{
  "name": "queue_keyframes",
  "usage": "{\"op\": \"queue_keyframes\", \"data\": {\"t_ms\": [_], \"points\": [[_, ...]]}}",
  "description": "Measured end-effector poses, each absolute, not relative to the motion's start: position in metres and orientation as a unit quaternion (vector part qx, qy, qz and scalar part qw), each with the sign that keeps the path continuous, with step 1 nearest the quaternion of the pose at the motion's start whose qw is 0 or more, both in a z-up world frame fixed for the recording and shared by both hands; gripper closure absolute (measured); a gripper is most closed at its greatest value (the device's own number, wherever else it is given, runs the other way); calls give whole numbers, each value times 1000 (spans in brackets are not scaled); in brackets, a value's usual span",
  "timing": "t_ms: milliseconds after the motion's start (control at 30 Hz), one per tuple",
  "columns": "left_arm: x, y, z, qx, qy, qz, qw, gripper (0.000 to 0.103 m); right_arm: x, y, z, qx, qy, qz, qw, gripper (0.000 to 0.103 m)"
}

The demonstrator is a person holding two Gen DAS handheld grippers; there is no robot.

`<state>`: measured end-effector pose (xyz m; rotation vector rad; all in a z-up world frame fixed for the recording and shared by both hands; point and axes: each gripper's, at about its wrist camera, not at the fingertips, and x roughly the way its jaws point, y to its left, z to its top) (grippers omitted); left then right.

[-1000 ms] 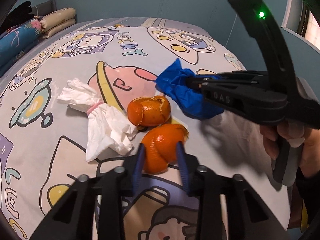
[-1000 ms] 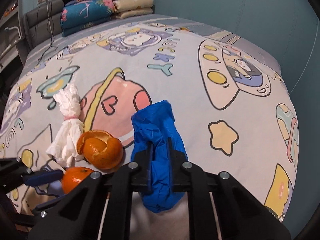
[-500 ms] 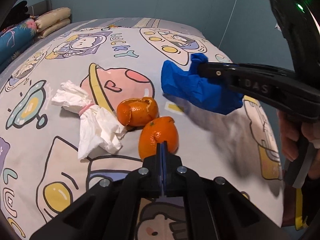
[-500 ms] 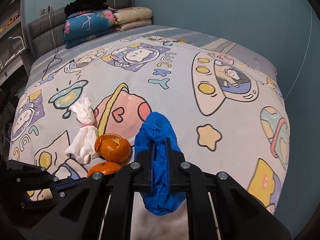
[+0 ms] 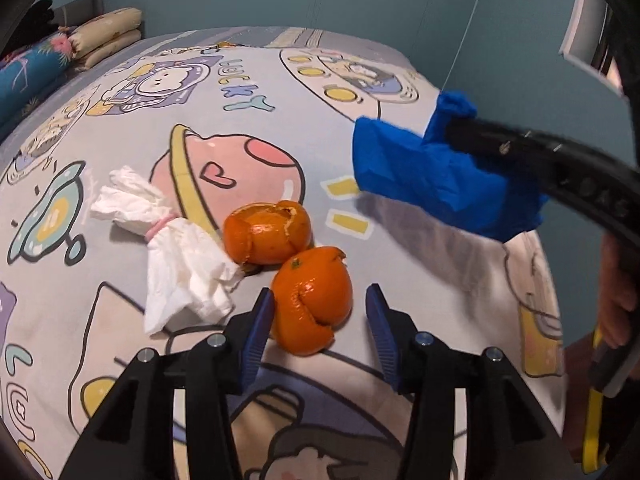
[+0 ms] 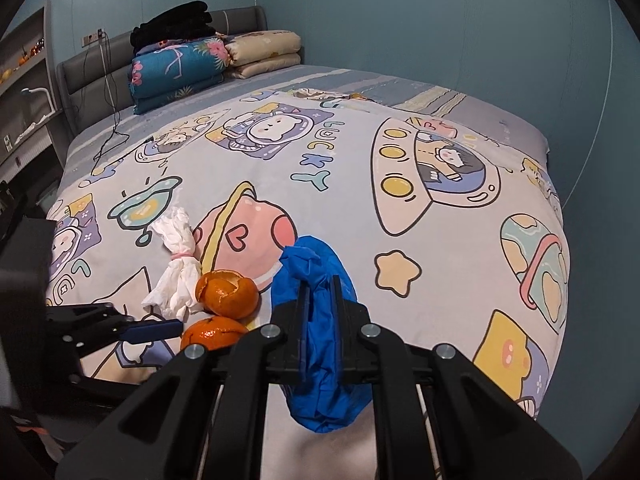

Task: Collect trash
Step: 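Grasp the orange peel with the left tool while the right tool holds the blue glove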

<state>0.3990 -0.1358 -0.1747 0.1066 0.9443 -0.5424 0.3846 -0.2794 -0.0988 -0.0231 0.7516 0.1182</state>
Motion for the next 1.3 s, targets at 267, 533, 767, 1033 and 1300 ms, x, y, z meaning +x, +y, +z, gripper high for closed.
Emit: {"op": "queue_keyframes", "data": {"t_ms": [267,533,767,1033,1300], "points": [[404,-159,-187,108,447,-220,860,59,377,-294,-96,-2,365,48,930,95],[406,-169,-188,123,437,-198,869,69,358,-302,-78,2,351,36,936,95],[394,-137,-164,49,435,-215,873,75,326,-312,-55,9,335,30,942,95],[329,-106,-101,22,374,-233,897,75,264,-314,-27,43,322,54,944,95],[250,-103,-39,8,308,-275,911,75,184,-323,7,58,294,44,953,95]]}}
